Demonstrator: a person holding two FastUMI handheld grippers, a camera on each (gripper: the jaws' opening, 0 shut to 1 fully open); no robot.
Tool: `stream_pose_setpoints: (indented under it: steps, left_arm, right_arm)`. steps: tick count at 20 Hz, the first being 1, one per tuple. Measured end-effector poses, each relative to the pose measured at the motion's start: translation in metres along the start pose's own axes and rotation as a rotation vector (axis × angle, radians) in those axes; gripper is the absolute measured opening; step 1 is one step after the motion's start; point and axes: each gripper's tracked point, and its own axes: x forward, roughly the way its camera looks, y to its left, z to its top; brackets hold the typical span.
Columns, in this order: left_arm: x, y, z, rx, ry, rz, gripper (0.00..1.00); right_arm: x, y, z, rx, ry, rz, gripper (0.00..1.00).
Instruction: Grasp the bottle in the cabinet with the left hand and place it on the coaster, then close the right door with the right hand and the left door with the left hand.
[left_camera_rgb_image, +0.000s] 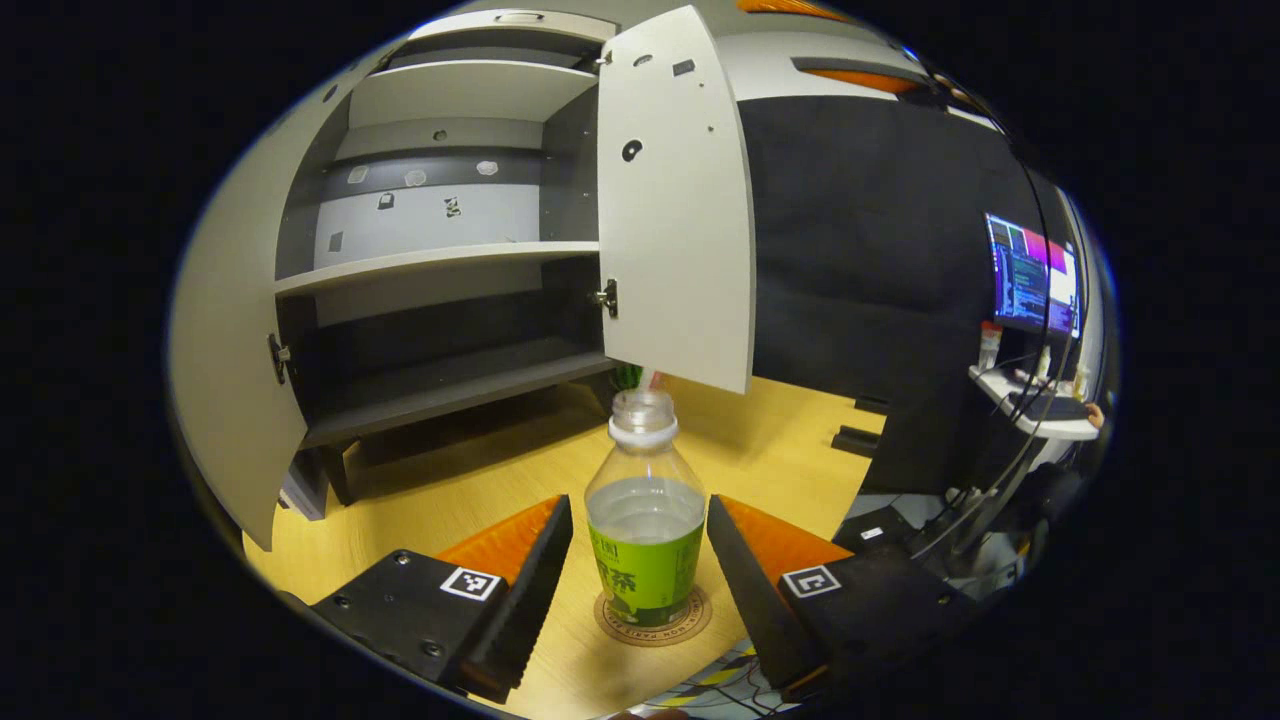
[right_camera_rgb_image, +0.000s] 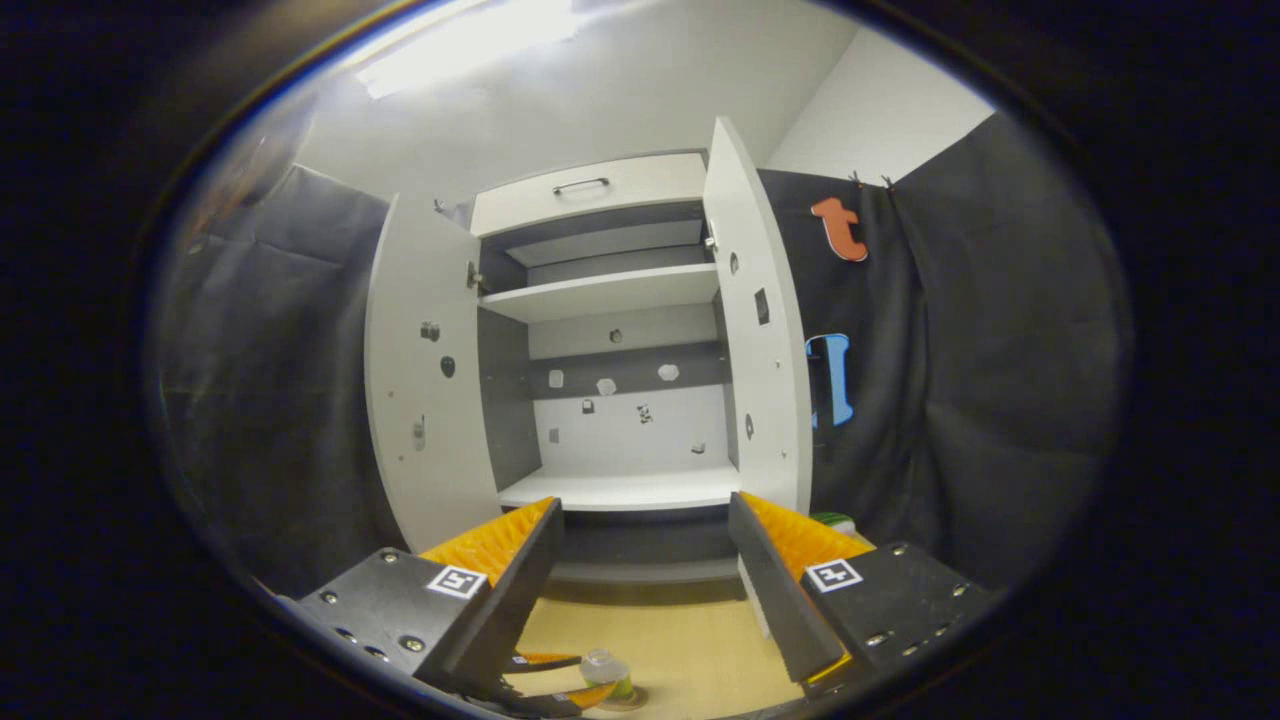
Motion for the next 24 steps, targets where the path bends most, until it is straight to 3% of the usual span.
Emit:
stream_pose_setpoints:
  steps: [6,13,18,21,22,24]
  left_arm:
    - [-0.036,0.007,0.071,-0.057,-0.064,-0.004,0.87]
    - [-0.073,0.031,0.178,-0.065,-0.164,0.081,0.86]
    - [-0.094,0.048,0.238,-0.065,-0.218,0.170,0.85]
    - [-0.104,0.081,0.249,-0.088,-0.213,0.339,0.91]
    - [-0.104,0.084,0.247,-0.115,-0.195,0.360,0.98]
    - [-0.106,0.082,0.252,-0.171,-0.213,0.360,0.97]
  right_arm:
    - [-0.008,-0.022,-0.006,-0.012,-0.033,-0.042,1.00]
    - [0.014,-0.080,-0.003,0.007,-0.048,-0.044,1.00]
    - [0.033,-0.149,0.012,0.008,-0.051,-0.102,1.00]
    - [0.043,-0.191,0.028,-0.017,-0.055,-0.116,0.96]
    - [0.046,-0.205,0.033,-0.017,-0.054,-0.125,1.00]
    - [0.059,-0.224,0.039,-0.008,-0.041,-0.127,1.00]
